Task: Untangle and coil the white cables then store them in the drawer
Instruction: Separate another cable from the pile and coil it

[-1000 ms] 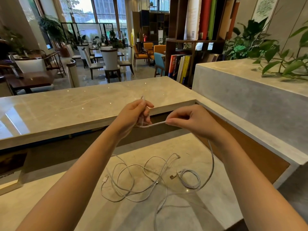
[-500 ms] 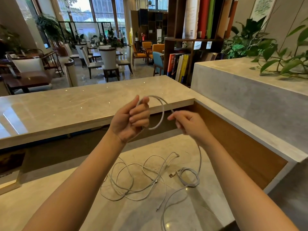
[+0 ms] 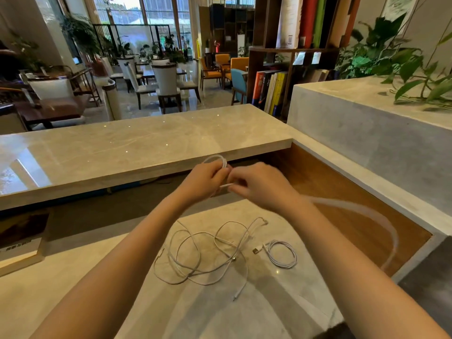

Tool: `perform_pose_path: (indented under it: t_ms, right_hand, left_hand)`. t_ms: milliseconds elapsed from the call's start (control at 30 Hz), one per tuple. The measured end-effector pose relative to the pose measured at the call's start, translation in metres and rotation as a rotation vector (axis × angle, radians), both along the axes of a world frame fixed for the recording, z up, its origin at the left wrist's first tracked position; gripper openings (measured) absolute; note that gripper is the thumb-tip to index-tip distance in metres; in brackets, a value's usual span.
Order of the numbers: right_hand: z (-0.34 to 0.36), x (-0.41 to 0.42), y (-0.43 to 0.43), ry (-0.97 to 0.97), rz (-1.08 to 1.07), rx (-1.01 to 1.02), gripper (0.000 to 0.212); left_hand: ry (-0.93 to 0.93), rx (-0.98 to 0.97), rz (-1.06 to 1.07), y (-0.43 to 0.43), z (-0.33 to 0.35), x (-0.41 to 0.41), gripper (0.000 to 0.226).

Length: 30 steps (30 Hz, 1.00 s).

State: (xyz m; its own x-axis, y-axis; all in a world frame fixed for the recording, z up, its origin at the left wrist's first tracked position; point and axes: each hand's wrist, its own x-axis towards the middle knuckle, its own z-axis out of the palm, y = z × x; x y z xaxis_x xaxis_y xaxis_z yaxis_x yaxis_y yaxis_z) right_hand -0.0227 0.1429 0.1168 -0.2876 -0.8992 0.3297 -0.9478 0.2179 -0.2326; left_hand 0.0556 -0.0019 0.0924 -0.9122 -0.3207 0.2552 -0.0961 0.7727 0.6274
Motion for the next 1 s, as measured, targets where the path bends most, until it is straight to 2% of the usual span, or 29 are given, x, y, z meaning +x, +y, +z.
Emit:
perform_pose_path:
  t_ms: [33,100,167,233,300,367,433,467,500,600,700,767,900,1000]
  right_hand:
    - [0.006,-0.006,0.003,-0.01,-0.002,-0.008,0.018]
    - [0.016,-0.02,0.006,-0.113,0.011,-0.024,0.016]
    - [0.02,-0.035,0.006,-0.242,0.056,-0.066,0.016]
    - [0.018,-0.042,0.004,-0.286,0.075,-0.107,0.024]
    - [0.01,-0.041,0.001,-0.212,0.061,-0.114,0.028]
    - [0.0,-0.035,-0.003,-0.077,0.015,-0.112,0.028]
    - [-0.003,-0.025,-0.006,-0.09,-0.043,-0.13,0.028]
    - [-0.003,-0.021,-0.007,-0.198,-0.049,-0.16,0.03]
    - [-0.002,-0.016,-0.005,-0.385,-0.05,-0.2,0.032]
    - [0.0,-0.005,0.0,-1.088,-0.054,-0.302,0.034]
    - [-0.004,0.001,0.002,-1.506,-0.097,-0.319,0.034]
    - [-0.009,0.004,0.002,-1.629,-0.107,-0.34,0.028]
    - [-0.024,0.012,-0.006,-1.533,-0.221,-0.42,0.013]
    - [-0.032,0.011,-0.011,-1.582,-0.302,-0.514,0.012]
  left_hand:
    - [-0.084,0.172,-0.043,-0.003,0.003,0.006,0.031]
    - [-0.178,0.634,-0.217,-0.009,0.005,0.018,0.038]
    - [-0.159,1.068,-0.469,-0.015,0.003,0.027,0.041]
    - [-0.131,1.44,-0.746,-0.019,0.001,0.031,0.037]
    - [-0.113,1.644,-0.876,-0.014,0.002,0.031,0.029]
    - [-0.086,1.727,-0.903,-0.007,0.001,0.029,0.028]
    - [-0.05,1.79,-0.925,0.0,0.001,0.027,0.028]
    - [-0.024,1.81,-0.924,0.001,0.001,0.026,0.028]
    - [0.008,1.823,-0.917,0.002,0.001,0.025,0.028]
    - [0.115,1.795,-0.798,0.004,0.005,0.022,0.028]
    - [0.201,1.423,-0.371,0.007,0.005,0.017,0.035]
    - [0.241,1.2,-0.195,0.01,0.002,0.016,0.035]
    - [0.29,0.867,-0.008,0.021,-0.006,0.012,0.029]
    - [0.318,0.761,0.094,0.028,-0.008,0.005,0.024]
